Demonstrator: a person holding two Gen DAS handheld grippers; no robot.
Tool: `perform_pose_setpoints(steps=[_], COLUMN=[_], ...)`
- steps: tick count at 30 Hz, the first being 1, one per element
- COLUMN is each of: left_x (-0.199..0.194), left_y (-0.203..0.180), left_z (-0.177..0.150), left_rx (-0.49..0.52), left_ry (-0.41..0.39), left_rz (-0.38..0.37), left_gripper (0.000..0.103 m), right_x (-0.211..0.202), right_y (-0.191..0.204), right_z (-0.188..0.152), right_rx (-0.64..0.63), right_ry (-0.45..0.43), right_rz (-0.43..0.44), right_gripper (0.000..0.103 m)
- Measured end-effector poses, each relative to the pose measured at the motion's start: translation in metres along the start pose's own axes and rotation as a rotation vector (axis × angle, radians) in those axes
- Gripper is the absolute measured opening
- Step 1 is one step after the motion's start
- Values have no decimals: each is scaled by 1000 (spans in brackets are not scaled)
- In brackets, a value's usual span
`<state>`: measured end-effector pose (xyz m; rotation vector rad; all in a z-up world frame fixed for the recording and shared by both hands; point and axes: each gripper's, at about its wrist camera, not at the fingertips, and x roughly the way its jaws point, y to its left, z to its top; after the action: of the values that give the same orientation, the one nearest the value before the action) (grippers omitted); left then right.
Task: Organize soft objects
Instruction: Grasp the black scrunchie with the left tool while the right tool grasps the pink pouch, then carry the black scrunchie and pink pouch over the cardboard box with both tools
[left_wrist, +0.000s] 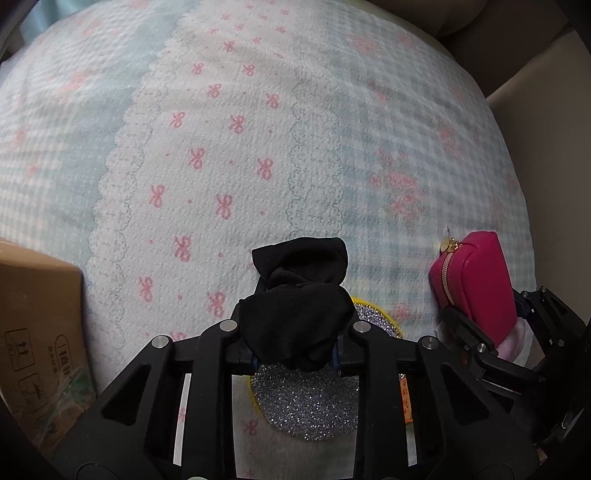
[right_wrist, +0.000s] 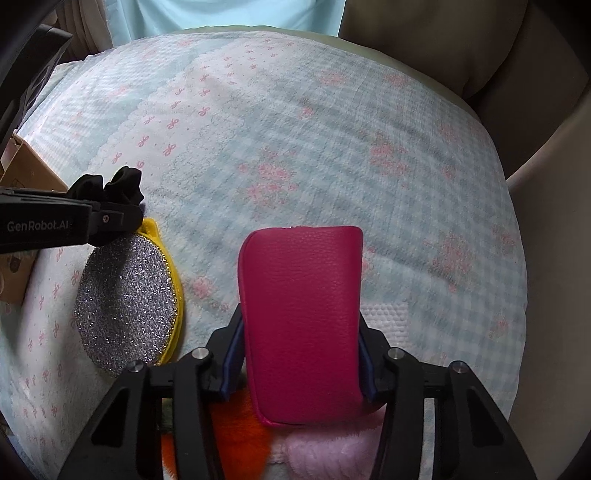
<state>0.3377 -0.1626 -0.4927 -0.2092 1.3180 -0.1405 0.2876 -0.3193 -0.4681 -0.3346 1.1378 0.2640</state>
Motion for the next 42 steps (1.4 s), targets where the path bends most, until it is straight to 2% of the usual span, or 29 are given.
perform_pose_setpoints(steps=[9, 15, 20, 28, 36, 42], left_x=[-31, -66, -113, -218, -313, -362], left_y=[1, -2, -11, -8, 33, 88], left_z=[2, -1, -6, -28, -51, -64], left_rx=[26, 28, 31, 39, 17, 7], left_ry=[-38, -72, -124, -208, -286, -330], left_rz=[-9, -31, -50, -69, -56, -45], left_gripper=[21, 21, 21, 21, 21, 21], right_x=[-23, -63, -116, -207, -285, -322], right_y=[-3, -10, -17, -11, 18, 70], right_z=[5, 12, 15, 16, 29, 43], right_rx=[56, 128, 200, 242, 248, 230], right_ry=[-31, -91, -145, -191, -214, -240], right_rz=[3, 10, 25, 92, 168, 167], right_gripper=[40, 39, 38, 38, 38, 38])
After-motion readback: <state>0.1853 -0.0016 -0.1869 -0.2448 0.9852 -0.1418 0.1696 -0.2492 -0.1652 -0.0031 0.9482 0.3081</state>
